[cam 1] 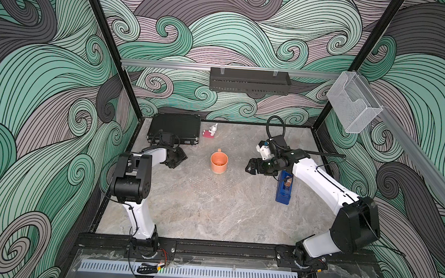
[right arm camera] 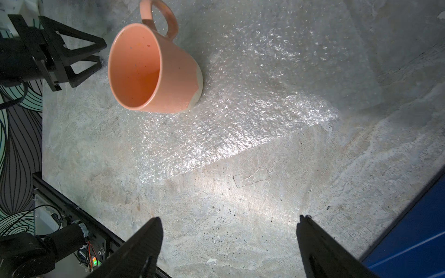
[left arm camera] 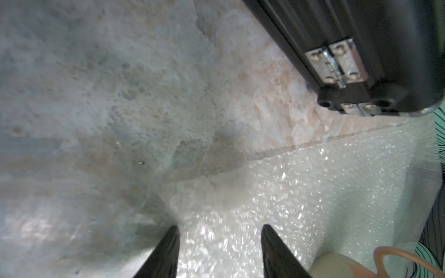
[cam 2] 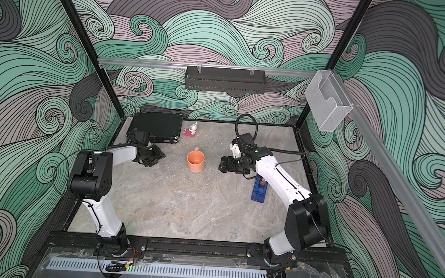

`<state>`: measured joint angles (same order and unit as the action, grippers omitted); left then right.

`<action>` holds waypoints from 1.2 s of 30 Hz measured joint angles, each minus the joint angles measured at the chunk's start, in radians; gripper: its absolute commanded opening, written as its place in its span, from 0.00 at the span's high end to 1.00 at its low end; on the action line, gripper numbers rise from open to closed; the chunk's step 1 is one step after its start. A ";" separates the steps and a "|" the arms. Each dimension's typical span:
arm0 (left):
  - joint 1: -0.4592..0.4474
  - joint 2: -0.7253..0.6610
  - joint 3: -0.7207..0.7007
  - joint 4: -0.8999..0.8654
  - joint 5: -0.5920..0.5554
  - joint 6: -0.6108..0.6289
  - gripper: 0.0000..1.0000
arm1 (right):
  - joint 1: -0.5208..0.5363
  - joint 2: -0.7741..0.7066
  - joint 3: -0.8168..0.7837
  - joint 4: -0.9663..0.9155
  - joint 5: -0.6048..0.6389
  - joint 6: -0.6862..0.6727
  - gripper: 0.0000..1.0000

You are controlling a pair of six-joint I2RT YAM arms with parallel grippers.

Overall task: Wrap mugs in bubble wrap
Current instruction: Wrap the mug in bubble wrap.

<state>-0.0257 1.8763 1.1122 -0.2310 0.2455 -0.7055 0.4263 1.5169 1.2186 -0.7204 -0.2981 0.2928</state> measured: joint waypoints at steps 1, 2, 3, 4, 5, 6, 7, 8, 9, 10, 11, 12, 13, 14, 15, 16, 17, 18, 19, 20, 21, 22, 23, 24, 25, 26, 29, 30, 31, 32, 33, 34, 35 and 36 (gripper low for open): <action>0.000 0.007 0.004 0.003 0.004 0.002 0.61 | 0.002 0.000 0.000 0.000 0.000 0.001 0.10; 0.001 0.012 0.005 0.011 0.012 0.005 0.65 | 0.002 0.000 0.000 0.002 -0.001 0.003 0.10; 0.002 0.014 0.004 0.015 0.018 0.006 0.71 | 0.003 0.000 -0.001 0.004 -0.001 0.003 0.10; 0.002 0.014 0.004 0.015 0.021 0.006 0.75 | 0.004 0.000 -0.001 0.006 -0.002 0.004 0.10; 0.002 0.014 0.000 0.015 0.027 0.006 0.80 | 0.006 0.000 -0.002 0.008 -0.002 0.005 0.10; 0.002 0.014 -0.004 0.015 0.031 0.007 0.87 | 0.007 0.000 -0.002 0.010 -0.002 0.006 0.10; 0.002 0.014 -0.009 0.015 0.035 0.008 0.92 | 0.008 0.000 -0.003 0.012 -0.003 0.007 0.10; 0.002 0.014 -0.013 0.015 0.039 0.006 0.96 | 0.009 0.000 -0.003 0.013 -0.003 0.008 0.10; 0.002 0.014 -0.016 0.014 0.044 0.007 0.97 | 0.010 0.000 -0.003 0.015 -0.003 0.010 0.11; 0.002 0.014 -0.018 0.014 0.047 0.007 1.00 | 0.011 0.000 -0.003 0.016 -0.003 0.011 0.10; 0.002 0.011 -0.020 0.015 0.051 0.008 1.00 | 0.013 0.000 -0.003 0.018 -0.004 0.013 0.10; 0.001 0.006 -0.024 0.014 0.055 0.008 1.00 | 0.013 0.000 -0.004 0.021 -0.006 0.015 0.10; 0.000 -0.002 -0.028 0.015 0.056 0.008 1.00 | 0.015 0.000 -0.004 0.022 -0.007 0.016 0.11; -0.003 -0.014 -0.035 0.015 0.058 0.007 1.00 | 0.018 0.000 -0.004 0.023 -0.007 0.019 0.11; -0.003 -0.031 -0.044 0.014 0.059 0.006 1.00 | 0.019 0.000 -0.004 0.023 -0.009 0.022 0.11; -0.004 -0.048 -0.053 0.014 0.059 0.006 1.00 | 0.021 0.000 -0.004 0.023 -0.010 0.023 0.11; -0.005 -0.073 -0.066 0.014 0.059 0.005 1.00 | 0.024 0.000 -0.004 0.023 -0.010 0.025 0.11; -0.006 -0.095 -0.077 0.014 0.060 0.004 1.00 | 0.026 0.000 -0.004 0.024 -0.011 0.026 0.11; -0.008 -0.118 -0.088 0.015 0.060 0.003 1.00 | 0.029 0.000 -0.004 0.025 -0.012 0.027 0.11; -0.010 -0.145 -0.102 0.015 0.060 0.002 1.00 | 0.032 0.000 -0.004 0.026 -0.014 0.029 0.11; -0.011 -0.169 -0.116 0.016 0.060 0.000 1.00 | 0.034 0.001 -0.004 0.026 -0.014 0.030 0.11; -0.014 -0.193 -0.130 0.017 0.060 -0.001 1.00 | 0.037 0.002 -0.003 0.027 -0.016 0.032 0.11; -0.018 -0.219 -0.147 0.016 0.060 -0.002 1.00 | 0.039 0.004 -0.003 0.028 -0.016 0.034 0.11; -0.024 -0.241 -0.163 0.016 0.060 -0.002 1.00 | 0.042 0.006 -0.003 0.028 -0.016 0.034 0.11; -0.030 -0.260 -0.176 0.014 0.059 -0.003 1.00 | 0.045 0.008 -0.003 0.029 -0.016 0.035 0.11; -0.038 -0.280 -0.190 0.013 0.058 -0.003 1.00 | 0.048 0.011 -0.003 0.029 -0.017 0.037 0.11; -0.074 -0.327 -0.216 0.006 0.055 -0.003 1.00 | 0.057 0.018 -0.003 0.029 -0.016 0.043 0.11; -0.088 -0.338 -0.219 0.002 0.055 -0.002 1.00 | 0.059 0.022 -0.003 0.029 -0.017 0.046 0.11; -0.100 -0.346 -0.219 0.000 0.055 -0.002 1.00 | 0.059 0.024 -0.002 0.029 -0.016 0.050 0.11; -0.115 -0.352 -0.216 -0.003 0.055 -0.002 1.00 | 0.060 0.027 0.001 0.029 -0.016 0.053 0.11; -0.127 -0.356 -0.211 -0.008 0.054 -0.002 1.00 | 0.061 0.032 0.007 0.029 -0.016 0.057 0.11; -0.138 -0.356 -0.202 -0.016 0.053 -0.002 1.00 | 0.063 0.036 0.013 0.029 -0.016 0.060 0.11; -0.148 -0.356 -0.191 -0.024 0.052 -0.001 1.00 | 0.063 0.041 0.021 0.029 -0.016 0.062 0.10; -0.159 -0.356 -0.176 -0.035 0.051 0.001 1.00 | 0.063 0.048 0.031 0.029 -0.017 0.065 0.11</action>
<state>-0.1852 1.5204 0.9360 -0.2665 0.2962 -0.7048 0.4892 1.5650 1.2499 -0.6914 -0.3149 0.3576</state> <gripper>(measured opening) 0.047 0.893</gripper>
